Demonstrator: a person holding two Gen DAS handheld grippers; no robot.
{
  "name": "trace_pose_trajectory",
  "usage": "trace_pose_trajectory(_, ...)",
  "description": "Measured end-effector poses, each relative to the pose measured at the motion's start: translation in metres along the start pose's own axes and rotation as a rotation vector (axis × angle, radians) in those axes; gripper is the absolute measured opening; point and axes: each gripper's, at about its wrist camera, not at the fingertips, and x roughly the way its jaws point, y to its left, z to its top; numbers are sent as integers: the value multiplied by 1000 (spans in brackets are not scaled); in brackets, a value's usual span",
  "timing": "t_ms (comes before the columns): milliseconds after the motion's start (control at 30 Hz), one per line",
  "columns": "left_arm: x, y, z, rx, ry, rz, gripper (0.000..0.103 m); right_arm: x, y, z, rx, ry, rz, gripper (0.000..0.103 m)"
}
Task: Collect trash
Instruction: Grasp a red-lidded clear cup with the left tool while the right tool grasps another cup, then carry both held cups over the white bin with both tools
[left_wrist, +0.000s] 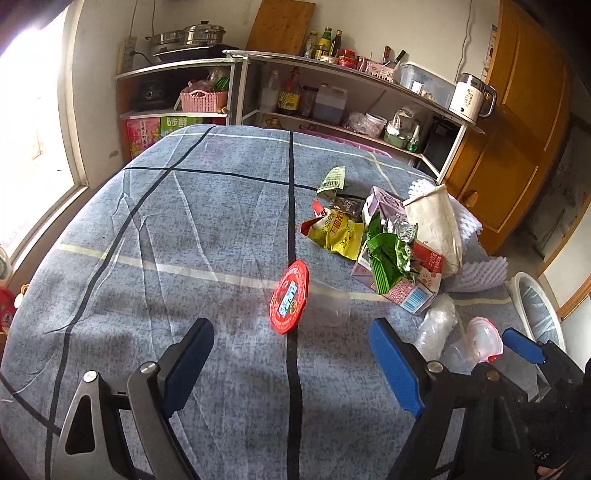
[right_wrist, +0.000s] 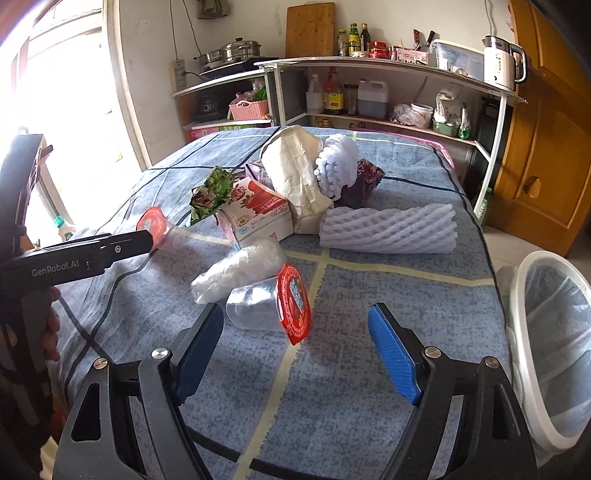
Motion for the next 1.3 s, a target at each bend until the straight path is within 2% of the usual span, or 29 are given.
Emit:
trace_pose_trajectory(67,4,-5,3,41,-16,9,86,4,3,2,-11,9,1,71)
trace_pose_trajectory(200,21,-7,9,52,28,8,86,13,5,2,-14,34,4,66)
trace_pose_trajectory(300,29,-8,11,60,42,12,86,16,5,2,-13,43,-1,56)
trace_pose_trajectory(400,32,-10,12,67,43,2,75,17,4,2,-4,46,5,52)
trace_pose_trajectory(533,40,-10,11,71,66,-6,54,16,1,1,4,44,10,43)
trace_pose_trajectory(600,40,-12,11,83,61,3,50,15,1,1,7,42,12,39)
trace_pose_trajectory(667,39,-14,10,85,54,-7,50,14,-1,1,16,35,11,28)
trace_pose_trajectory(733,38,-15,9,88,52,-8,50,14,-2,1,24,30,13,26)
trace_pose_trajectory(833,36,-14,7,80,47,-15,49,13,-4,1,32,26,18,17)
trace_pose_trajectory(900,33,-13,5,66,44,-21,49,12,-5,0,34,20,20,17)
trace_pose_trajectory(1067,23,-11,1,58,28,-28,49,8,-9,-1,44,3,29,8)
trace_pose_trajectory(1300,6,-20,-5,79,3,-42,49,-1,-11,-4,55,-18,48,6)
